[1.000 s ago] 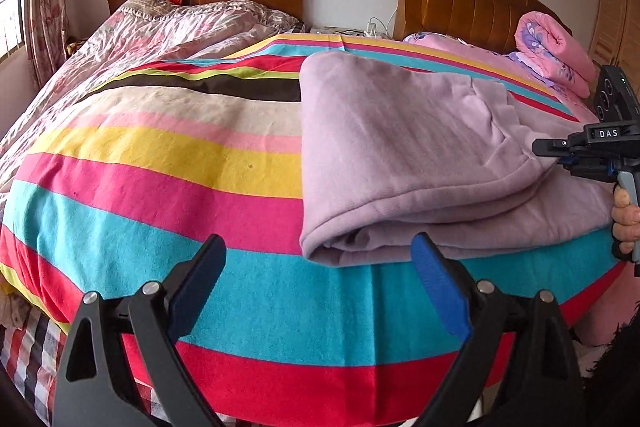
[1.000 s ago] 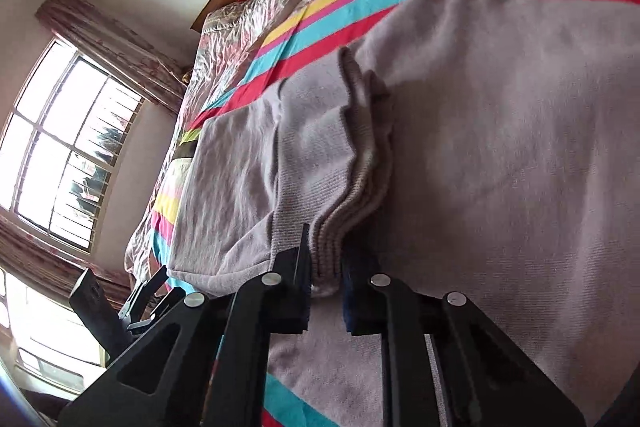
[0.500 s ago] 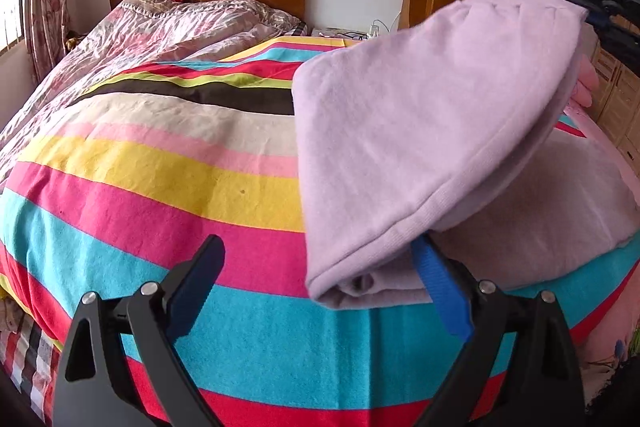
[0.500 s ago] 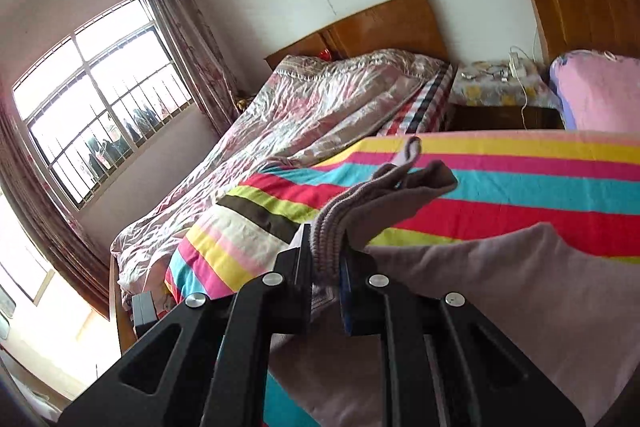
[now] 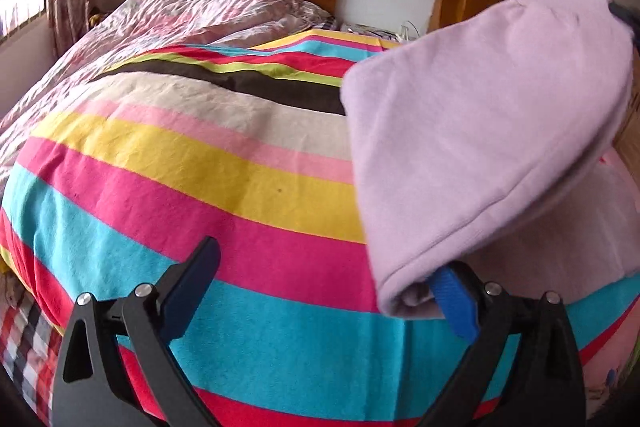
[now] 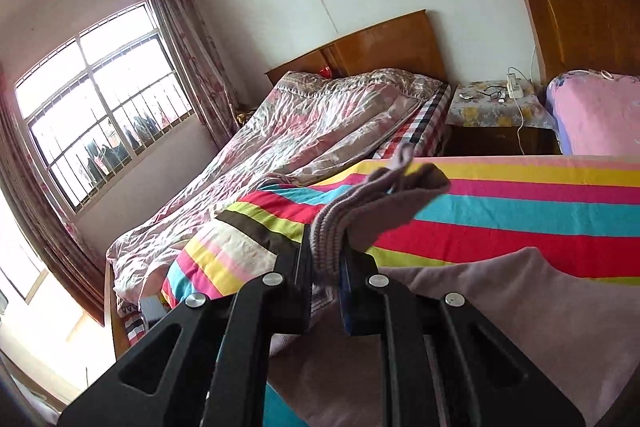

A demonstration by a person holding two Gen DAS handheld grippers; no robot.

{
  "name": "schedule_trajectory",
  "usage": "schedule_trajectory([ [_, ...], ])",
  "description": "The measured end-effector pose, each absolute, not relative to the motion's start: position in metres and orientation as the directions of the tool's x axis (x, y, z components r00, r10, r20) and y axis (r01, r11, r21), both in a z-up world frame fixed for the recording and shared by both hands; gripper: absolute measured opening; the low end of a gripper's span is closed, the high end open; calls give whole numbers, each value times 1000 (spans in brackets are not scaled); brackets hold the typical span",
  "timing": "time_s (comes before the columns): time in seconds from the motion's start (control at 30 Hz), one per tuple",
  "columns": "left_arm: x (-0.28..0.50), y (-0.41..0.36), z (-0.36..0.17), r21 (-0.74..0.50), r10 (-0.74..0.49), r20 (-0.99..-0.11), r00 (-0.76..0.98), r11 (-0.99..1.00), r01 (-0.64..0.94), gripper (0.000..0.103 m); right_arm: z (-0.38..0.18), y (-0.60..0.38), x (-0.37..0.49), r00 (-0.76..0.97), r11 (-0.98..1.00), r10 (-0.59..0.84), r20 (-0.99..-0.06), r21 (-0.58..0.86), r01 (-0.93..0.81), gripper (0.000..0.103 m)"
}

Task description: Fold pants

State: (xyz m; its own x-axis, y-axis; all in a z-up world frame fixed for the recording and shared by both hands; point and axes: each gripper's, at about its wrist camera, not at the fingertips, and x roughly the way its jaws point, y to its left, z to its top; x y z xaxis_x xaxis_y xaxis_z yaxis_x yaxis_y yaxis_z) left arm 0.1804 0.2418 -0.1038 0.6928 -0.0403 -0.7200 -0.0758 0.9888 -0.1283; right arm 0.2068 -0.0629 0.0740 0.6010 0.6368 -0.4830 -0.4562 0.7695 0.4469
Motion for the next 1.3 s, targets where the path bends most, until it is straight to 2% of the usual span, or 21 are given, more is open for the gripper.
schedule_trajectory([
  [0.07,176,256,-106,-178,-67,-721,689,980,-91,100,44,-79,192,590,788,613,-526,461,-408,13],
  [0.2,176,247,-121,-129,-46,-753,657,989,-78,102,-74,-108,173,465,852,514,-721,492,-179,13],
  [0.23,176,244,-122,-126,-49,-752,657,989,-71,102,-97,-115,165,454,828,544,-705,539,-155,13],
  [0.27,177,243,-122,-121,-46,-756,653,990,-70,102,-101,-120,159,474,804,571,-671,574,-156,13],
  [0.43,176,243,-121,-110,-40,-765,643,991,-70,102,-82,-114,158,495,822,557,-667,530,-211,13],
  [0.67,170,240,-121,-117,-17,-761,649,987,-112,102,-76,-123,153,504,807,573,-646,553,-209,13],
  [0.87,170,237,-118,-69,-7,-784,621,995,-76,102,-89,-115,149,469,837,540,-700,506,-209,14],
  [0.97,162,234,-113,2,17,-802,596,1000,-26,102,-84,-124,140,464,833,548,-696,503,-229,30],
  [1.03,154,230,-105,111,87,-819,568,994,8,102,-74,-134,132,506,865,497,-705,448,-226,52],
  [1.1,146,230,-80,156,119,-790,602,988,9,102,-60,-137,130,554,897,441,-706,367,-245,53],
  [1.17,153,234,-40,63,59,-728,683,998,-19,101,-48,-129,137,589,912,408,-698,281,-299,53],
  [1.23,174,224,-7,-40,-40,-650,759,999,19,102,-38,-108,152,598,904,407,-690,211,-371,53],
  [1.3,211,198,9,-86,-101,-604,791,994,61,102,-34,-86,169,590,884,415,-693,154,-441,56],
])
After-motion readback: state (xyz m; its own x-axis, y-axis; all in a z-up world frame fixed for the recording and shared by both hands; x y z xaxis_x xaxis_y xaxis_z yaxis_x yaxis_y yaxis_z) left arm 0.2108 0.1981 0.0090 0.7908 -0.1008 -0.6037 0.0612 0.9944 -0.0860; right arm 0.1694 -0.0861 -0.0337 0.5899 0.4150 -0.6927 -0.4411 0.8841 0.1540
